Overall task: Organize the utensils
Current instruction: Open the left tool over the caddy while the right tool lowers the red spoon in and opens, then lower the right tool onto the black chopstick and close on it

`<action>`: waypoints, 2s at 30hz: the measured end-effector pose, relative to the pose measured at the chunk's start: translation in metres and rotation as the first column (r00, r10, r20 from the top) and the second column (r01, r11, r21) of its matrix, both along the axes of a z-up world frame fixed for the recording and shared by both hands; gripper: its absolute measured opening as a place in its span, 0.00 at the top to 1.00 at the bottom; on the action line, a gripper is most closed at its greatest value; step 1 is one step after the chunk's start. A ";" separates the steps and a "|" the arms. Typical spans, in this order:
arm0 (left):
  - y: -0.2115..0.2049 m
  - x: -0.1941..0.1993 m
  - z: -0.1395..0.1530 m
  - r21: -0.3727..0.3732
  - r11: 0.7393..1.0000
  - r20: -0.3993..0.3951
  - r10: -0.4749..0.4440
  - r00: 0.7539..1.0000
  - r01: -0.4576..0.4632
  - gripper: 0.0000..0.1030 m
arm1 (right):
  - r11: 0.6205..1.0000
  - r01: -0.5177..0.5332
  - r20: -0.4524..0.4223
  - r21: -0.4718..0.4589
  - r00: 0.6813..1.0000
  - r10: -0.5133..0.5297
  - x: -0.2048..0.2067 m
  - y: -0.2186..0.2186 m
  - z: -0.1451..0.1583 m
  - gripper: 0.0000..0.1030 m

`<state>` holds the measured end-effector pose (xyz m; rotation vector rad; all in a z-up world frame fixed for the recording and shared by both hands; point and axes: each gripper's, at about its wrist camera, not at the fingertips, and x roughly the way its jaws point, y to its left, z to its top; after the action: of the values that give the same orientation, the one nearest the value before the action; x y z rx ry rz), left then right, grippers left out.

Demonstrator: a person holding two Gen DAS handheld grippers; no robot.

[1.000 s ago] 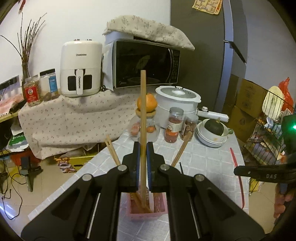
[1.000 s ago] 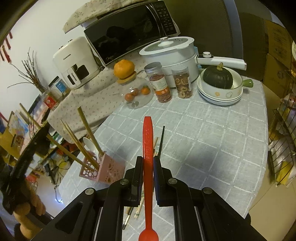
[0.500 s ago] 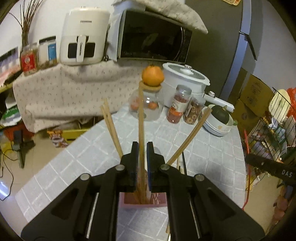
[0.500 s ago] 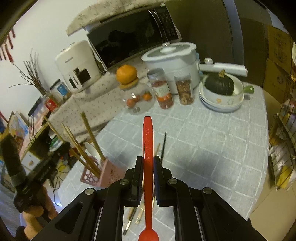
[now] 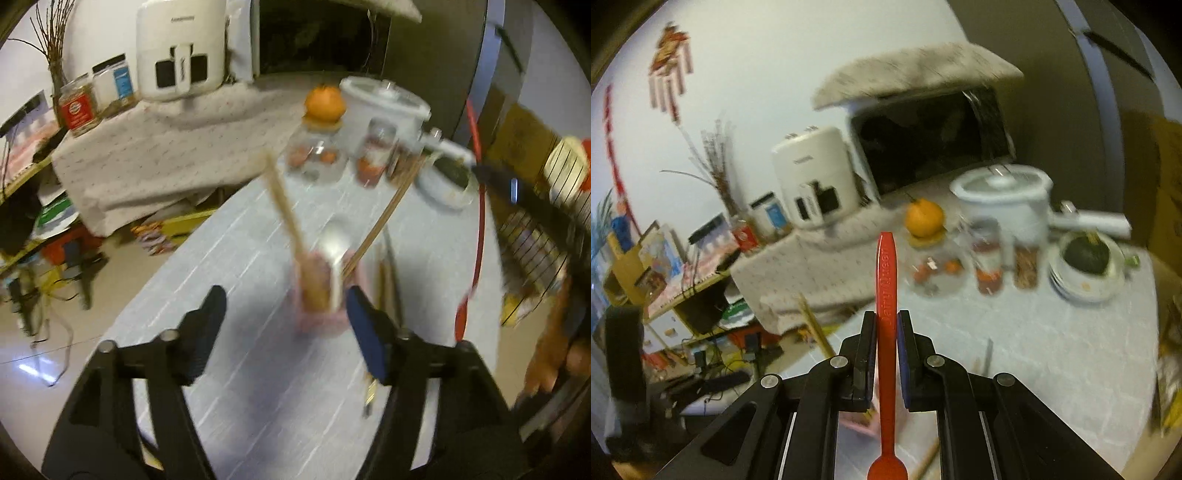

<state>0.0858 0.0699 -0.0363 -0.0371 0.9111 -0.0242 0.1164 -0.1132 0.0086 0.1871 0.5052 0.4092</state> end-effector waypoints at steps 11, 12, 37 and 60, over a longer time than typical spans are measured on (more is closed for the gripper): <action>0.047 -0.006 -0.031 0.073 0.997 -0.122 0.001 0.993 0.008 0.33 | 0.995 0.096 0.212 -0.041 0.974 -0.085 0.006 0.068 -0.028 0.90; 0.050 -0.006 -0.034 0.076 0.997 -0.127 0.000 0.992 0.009 0.33 | 0.992 0.120 0.228 -0.039 0.968 -0.109 0.009 0.072 -0.035 0.90; 0.053 -0.002 -0.046 -0.023 1.000 -0.186 -0.010 0.983 0.006 0.33 | 0.982 0.145 0.234 -0.119 0.966 -0.114 -0.010 0.054 -0.032 0.55; 0.019 0.002 -0.064 -0.188 0.982 -0.297 -0.032 0.954 -0.025 0.24 | 0.951 0.041 -0.476 -0.305 0.859 -0.190 0.041 -0.041 -0.112 0.20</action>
<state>0.0878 0.0889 -0.1004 -0.2219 1.2105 -0.1111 0.1578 -0.1539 -0.1034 0.0395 1.0570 0.1573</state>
